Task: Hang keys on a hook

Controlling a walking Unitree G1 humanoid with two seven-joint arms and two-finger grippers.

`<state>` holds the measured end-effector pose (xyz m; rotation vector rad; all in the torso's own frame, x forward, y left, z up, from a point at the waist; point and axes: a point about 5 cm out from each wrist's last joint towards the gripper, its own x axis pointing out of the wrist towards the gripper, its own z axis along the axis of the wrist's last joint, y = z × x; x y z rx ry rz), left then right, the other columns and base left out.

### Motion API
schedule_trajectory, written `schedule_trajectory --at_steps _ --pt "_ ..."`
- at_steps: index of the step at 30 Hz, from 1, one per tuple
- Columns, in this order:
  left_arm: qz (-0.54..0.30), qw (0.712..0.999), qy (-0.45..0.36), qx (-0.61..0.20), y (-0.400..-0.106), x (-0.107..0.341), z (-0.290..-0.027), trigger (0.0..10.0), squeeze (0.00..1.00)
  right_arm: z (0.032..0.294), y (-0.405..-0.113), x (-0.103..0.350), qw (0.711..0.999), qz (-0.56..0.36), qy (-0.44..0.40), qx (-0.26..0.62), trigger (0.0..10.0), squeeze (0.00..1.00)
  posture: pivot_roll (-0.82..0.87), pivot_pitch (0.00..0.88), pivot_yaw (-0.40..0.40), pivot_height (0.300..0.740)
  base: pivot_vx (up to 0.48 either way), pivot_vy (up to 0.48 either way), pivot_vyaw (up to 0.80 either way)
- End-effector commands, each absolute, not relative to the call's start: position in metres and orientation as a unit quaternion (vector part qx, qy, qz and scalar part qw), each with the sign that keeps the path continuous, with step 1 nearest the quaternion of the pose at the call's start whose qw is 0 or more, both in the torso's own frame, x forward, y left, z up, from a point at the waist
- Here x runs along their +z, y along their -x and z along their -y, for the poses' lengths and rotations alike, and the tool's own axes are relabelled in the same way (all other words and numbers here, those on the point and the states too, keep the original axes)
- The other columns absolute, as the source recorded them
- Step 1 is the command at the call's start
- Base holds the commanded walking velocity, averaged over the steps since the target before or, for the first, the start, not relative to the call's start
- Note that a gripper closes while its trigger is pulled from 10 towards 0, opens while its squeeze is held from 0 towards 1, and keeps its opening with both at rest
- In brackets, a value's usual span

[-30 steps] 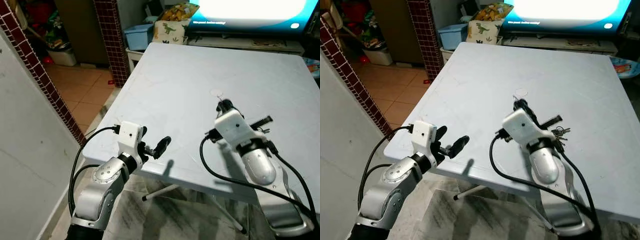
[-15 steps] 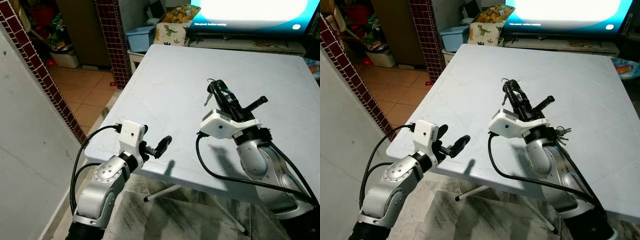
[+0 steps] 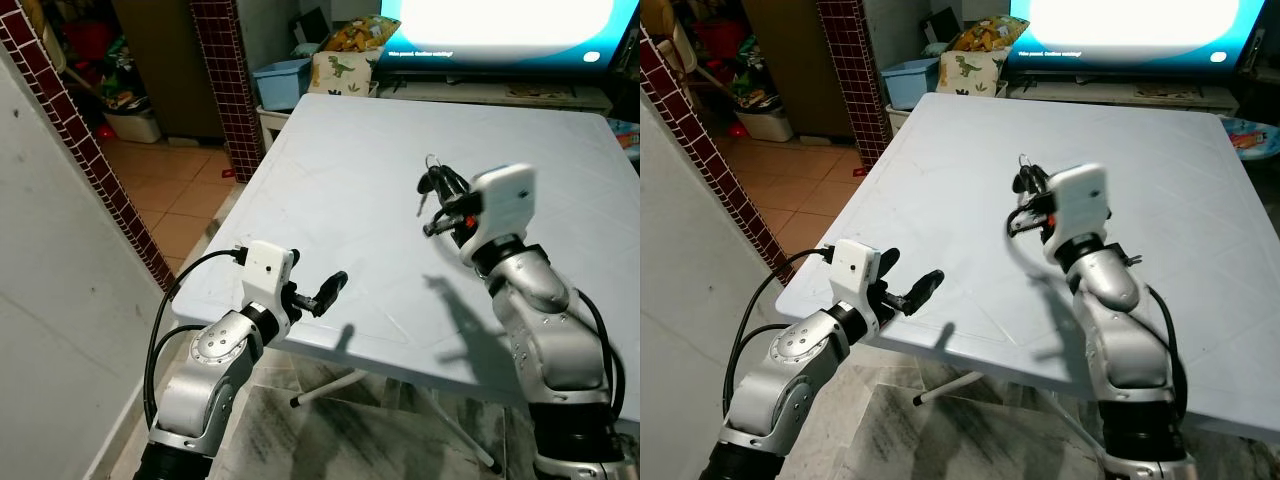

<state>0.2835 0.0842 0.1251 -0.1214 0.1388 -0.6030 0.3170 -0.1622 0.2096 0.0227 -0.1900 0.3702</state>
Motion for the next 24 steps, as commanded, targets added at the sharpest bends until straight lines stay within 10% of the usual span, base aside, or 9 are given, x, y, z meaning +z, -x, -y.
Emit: schedule_trajectory --at_steps 1,24 --pt "-0.068 0.952 0.053 -0.294 -0.286 0.125 -0.086 10.0 0.00 0.155 -0.317 0.214 0.967 0.097 -0.060 0.228 10.0 0.00 -0.06 0.000 0.091 0.740 0.000 0.000 0.00" --pt "-0.067 0.953 0.049 -0.291 -0.285 0.124 -0.086 10.0 0.00 0.164 -0.273 0.201 0.876 0.008 -0.104 0.471 10.0 0.00 -0.05 0.005 0.088 0.740 0.000 0.000 0.00"
